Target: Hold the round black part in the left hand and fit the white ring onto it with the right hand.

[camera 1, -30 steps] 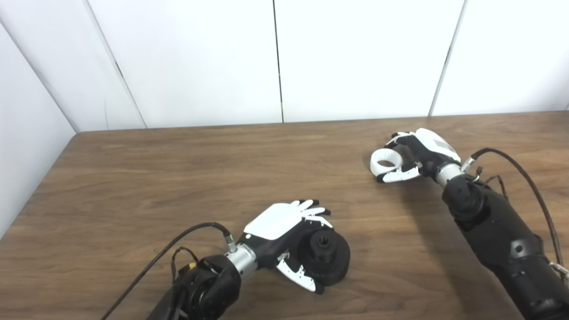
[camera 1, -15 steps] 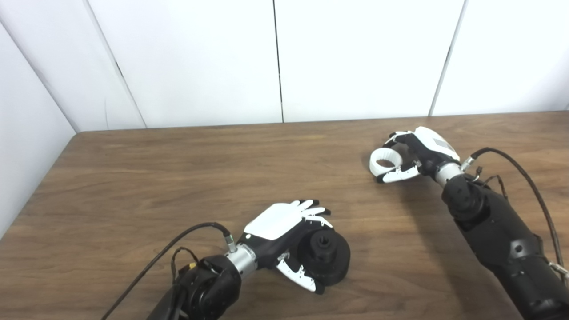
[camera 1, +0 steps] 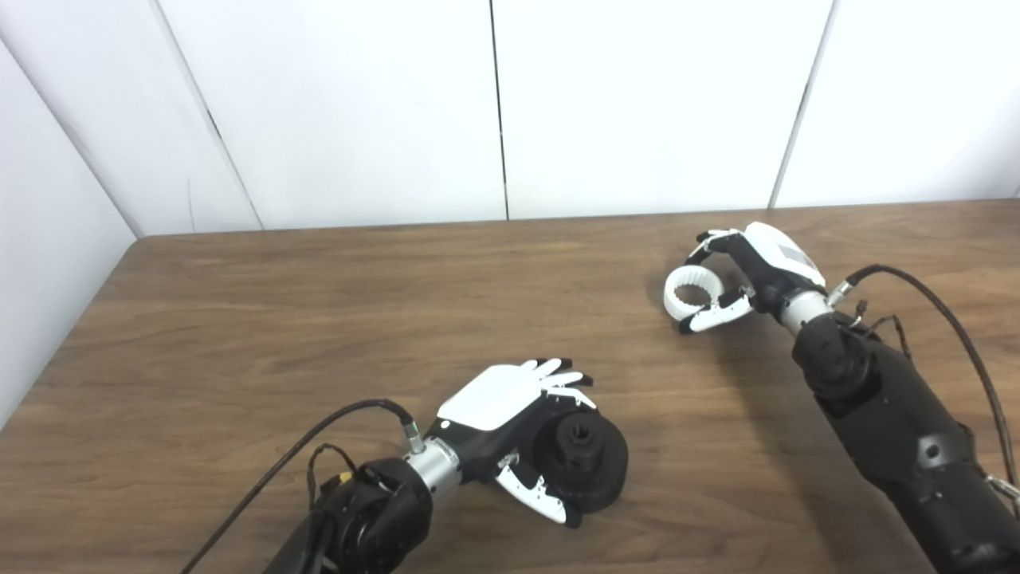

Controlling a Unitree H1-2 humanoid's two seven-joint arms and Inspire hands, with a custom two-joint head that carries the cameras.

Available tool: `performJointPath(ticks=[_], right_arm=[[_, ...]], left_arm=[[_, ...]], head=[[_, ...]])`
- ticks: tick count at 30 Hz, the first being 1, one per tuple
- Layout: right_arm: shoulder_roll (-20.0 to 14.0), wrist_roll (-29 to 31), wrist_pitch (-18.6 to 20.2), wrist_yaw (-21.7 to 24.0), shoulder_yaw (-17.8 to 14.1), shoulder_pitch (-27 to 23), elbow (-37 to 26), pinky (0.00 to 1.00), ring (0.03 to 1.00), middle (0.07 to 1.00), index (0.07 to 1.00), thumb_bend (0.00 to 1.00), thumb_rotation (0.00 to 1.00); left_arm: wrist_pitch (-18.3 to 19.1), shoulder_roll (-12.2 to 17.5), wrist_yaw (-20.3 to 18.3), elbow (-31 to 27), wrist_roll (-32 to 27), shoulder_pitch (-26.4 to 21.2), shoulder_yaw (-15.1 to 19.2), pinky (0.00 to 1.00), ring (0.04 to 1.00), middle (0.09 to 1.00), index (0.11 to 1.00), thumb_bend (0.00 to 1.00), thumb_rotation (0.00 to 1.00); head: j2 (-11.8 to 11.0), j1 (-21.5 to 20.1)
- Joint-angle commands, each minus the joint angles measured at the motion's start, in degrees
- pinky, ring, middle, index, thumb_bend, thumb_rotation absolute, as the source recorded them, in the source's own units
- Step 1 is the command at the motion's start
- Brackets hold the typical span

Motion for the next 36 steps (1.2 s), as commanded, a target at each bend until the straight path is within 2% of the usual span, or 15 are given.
performJointPath(ticks=[1,8,19,23,32,36], right_arm=[[-1.2,0.3,-0.5,0.2,-0.9,-2.0,-3.5,0.85,0.938,0.874,0.495,0.52,0.16],[-1.9,0.8,0.4,2.4,-1.4,-0.6,-8.5,0.82,0.928,0.872,0.495,0.52,0.16],[-1.7,2.9,3.9,7.6,-3.2,3.3,-22.1,0.81,0.925,0.859,0.495,0.52,0.15],[-1.8,3.6,5.3,10.1,-3.1,5.2,-28.7,0.82,0.927,0.854,0.494,0.52,0.15],[-1.5,4.3,9.8,15.3,-3.5,8.2,-39.6,0.83,0.924,0.852,0.494,0.52,0.15],[-1.6,4.3,10.6,17.2,-3.2,9.5,-44.4,0.82,0.916,0.845,0.493,0.52,0.15]], left_arm=[[0.3,0.4,-0.5,-0.5,1.1,-0.3,-0.1,1.00,1.000,0.938,0.705,0.92,0.30],[0.0,0.4,-0.2,-0.2,1.2,-0.4,-0.1,1.00,1.000,0.937,0.703,0.92,0.29],[0.1,0.4,-0.4,0.0,0.9,-0.5,0.1,1.00,1.000,0.935,0.702,0.92,0.28],[0.1,0.4,-0.4,-0.1,0.9,-0.6,0.1,1.00,1.000,0.935,0.703,0.92,0.28],[0.1,0.0,-0.2,0.2,1.0,-0.7,0.0,1.00,1.000,0.934,0.703,0.92,0.29],[0.1,0.0,-0.2,0.3,0.9,-0.8,0.0,1.00,1.000,0.933,0.702,0.92,0.29]], head=[[0.0,0.1],[0.0,0.1],[0.0,0.3],[0.0,0.3],[0.1,0.4],[0.2,0.3]])
